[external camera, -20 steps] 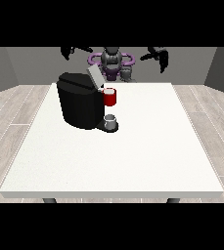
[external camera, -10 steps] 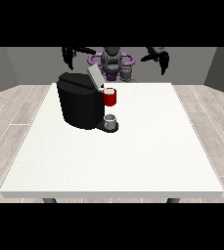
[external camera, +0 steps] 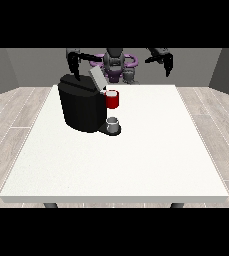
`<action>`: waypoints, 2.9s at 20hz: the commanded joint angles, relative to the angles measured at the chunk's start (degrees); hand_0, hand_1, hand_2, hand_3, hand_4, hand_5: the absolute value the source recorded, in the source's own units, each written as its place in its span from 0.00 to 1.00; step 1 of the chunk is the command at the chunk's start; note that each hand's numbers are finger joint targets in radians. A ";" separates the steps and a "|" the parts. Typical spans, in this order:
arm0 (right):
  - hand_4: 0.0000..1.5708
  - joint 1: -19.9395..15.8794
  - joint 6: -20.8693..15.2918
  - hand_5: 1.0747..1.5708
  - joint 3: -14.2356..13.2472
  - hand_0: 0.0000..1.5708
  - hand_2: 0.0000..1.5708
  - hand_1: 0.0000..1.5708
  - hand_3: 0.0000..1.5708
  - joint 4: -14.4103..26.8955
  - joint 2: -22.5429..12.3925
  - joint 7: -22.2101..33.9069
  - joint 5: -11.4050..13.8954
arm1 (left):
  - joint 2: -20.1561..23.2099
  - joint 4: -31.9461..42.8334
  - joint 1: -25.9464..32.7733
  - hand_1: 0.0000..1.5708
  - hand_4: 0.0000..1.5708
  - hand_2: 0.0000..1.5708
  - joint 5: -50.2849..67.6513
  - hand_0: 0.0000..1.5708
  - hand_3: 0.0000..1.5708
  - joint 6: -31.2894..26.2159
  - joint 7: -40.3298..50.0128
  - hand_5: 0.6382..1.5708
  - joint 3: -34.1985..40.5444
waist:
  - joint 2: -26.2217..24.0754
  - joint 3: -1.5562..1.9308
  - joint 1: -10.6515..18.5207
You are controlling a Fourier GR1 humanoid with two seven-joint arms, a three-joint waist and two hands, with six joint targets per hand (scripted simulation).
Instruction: Insert the coffee pod into the coffee machine and close the lid
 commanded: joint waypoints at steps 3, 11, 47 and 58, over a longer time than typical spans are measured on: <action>0.00 -1.36 1.92 1.00 0.58 0.00 0.00 0.00 0.00 4.34 -1.10 -2.08 0.46 | -1.16 -8.30 5.63 0.00 0.24 0.00 1.42 0.00 0.00 0.03 2.21 1.00 -4.28 | 1.70 0.01 1.47; 0.00 -9.48 -0.95 1.00 2.84 0.00 0.00 0.00 0.00 5.74 1.22 -3.36 2.39 | 2.01 -11.66 2.10 0.00 0.20 0.00 2.90 0.00 0.00 1.59 4.15 1.00 -1.73 | 6.99 -0.01 -0.54; 0.09 -26.68 -2.70 1.00 9.46 0.00 0.00 0.00 0.00 -3.71 -3.50 11.72 12.77 | 1.96 -10.57 -3.09 0.00 0.27 0.00 2.26 0.00 0.00 0.18 2.13 1.00 -5.96 | 14.08 -0.05 13.12; 0.00 -28.87 -2.39 1.00 6.33 0.00 0.00 0.00 0.00 -7.54 -8.68 16.18 15.06 | 1.30 -11.19 -8.40 0.00 0.24 0.00 2.19 0.00 0.00 -1.86 2.53 1.00 -8.62 | 20.23 0.11 21.98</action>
